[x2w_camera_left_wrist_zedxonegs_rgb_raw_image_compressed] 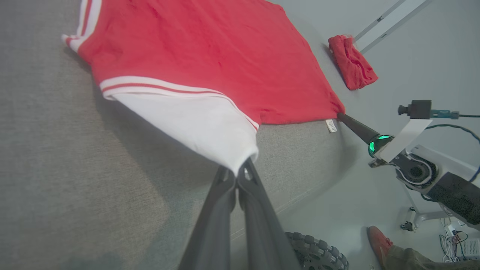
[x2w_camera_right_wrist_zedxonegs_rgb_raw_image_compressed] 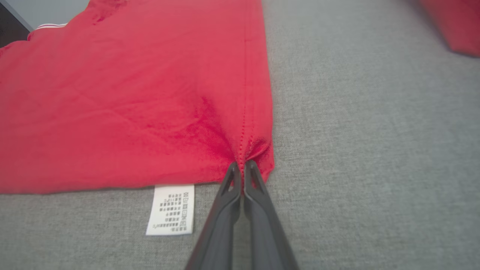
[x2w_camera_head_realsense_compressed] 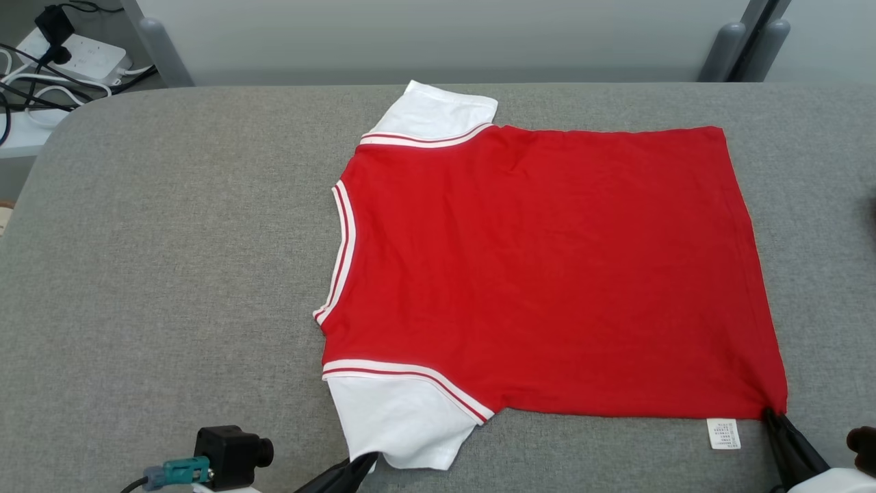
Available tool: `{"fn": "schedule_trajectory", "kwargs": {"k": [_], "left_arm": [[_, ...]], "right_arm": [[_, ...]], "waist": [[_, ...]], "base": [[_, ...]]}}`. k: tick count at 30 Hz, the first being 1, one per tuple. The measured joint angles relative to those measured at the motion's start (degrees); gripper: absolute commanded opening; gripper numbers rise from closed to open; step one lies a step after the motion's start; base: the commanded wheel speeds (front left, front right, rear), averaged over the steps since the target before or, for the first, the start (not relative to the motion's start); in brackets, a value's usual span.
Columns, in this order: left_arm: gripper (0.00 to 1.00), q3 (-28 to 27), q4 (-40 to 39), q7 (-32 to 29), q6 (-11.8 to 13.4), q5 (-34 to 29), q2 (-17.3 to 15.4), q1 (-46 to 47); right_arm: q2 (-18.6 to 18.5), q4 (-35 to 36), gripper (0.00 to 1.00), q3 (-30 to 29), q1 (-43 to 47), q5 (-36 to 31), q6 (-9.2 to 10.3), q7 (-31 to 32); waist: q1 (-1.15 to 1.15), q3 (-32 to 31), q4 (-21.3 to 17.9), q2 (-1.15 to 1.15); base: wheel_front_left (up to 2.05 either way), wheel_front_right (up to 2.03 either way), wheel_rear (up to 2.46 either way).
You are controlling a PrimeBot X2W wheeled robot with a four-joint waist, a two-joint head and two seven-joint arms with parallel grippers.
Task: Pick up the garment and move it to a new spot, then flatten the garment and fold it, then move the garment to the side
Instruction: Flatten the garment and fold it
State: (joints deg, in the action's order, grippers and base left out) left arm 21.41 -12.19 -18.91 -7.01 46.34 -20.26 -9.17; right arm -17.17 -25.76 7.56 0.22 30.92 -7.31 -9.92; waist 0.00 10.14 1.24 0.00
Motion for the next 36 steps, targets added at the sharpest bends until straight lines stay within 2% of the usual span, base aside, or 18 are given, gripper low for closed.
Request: {"fn": "schedule_trajectory", "kwargs": {"k": [4, 8, 13, 18, 24, 28, 36], "left_arm": [[0.0, 0.3, -1.2, -0.9, 0.0, 2.8, -0.5, 0.0], [0.0, -0.4, -3.3, -3.3, 0.3, 5.2, -1.7, -1.0], [0.0, -2.2, -6.9, -5.8, 3.2, 6.8, -4.3, -3.7], [0.0, -3.7, -10.5, -8.1, 6.1, 7.4, -6.2, -6.5], [0.0, -4.2, -15.2, -10.6, 9.2, 9.5, -6.9, -10.6], [0.0, -5.0, -17.2, -10.2, 8.7, 10.3, -6.7, -10.1], [0.0, -5.4, -14.8, -8.6, 5.3, 10.3, -5.9, -2.3]], "right_arm": [[-1.1, 0.3, 0.0, 0.5, 0.0, 1.1, 0.0, 0.5], [-4.0, 3.6, 0.0, 0.4, 0.7, 2.6, 0.0, 2.6], [-6.8, 8.6, 0.0, 0.3, 4.3, 4.3, -0.01, 5.9], [-8.0, 13.0, 0.0, 0.1, 8.8, 6.7, -0.01, 8.7], [-9.2, 18.7, 0.0, -1.9, 13.7, 10.4, -0.01, 11.7], [-9.7, 21.7, 0.0, -4.6, 14.4, 10.6, -0.01, 12.4], [-9.0, 24.5, 0.0, -7.1, 11.6, 10.9, 0.0, 17.1]], "waist": [[0.0, -0.5, 0.0, 0.0], [0.0, -1.3, -0.2, 0.0], [0.0, -1.5, -0.4, 0.0], [0.0, -1.6, -0.2, 0.0], [0.0, -1.2, -0.5, 0.0], [0.0, -1.0, -0.8, 0.0], [0.0, -1.0, -0.8, 0.0]], "base": [[0.0, 0.0, 0.0], [0.0, 0.0, 0.0], [0.0, 0.0, 0.0], [0.0, 0.0, 0.0], [0.0, 0.0, 0.0], [0.0, 0.0, 0.0], [0.0, 0.0, 0.0]]}}
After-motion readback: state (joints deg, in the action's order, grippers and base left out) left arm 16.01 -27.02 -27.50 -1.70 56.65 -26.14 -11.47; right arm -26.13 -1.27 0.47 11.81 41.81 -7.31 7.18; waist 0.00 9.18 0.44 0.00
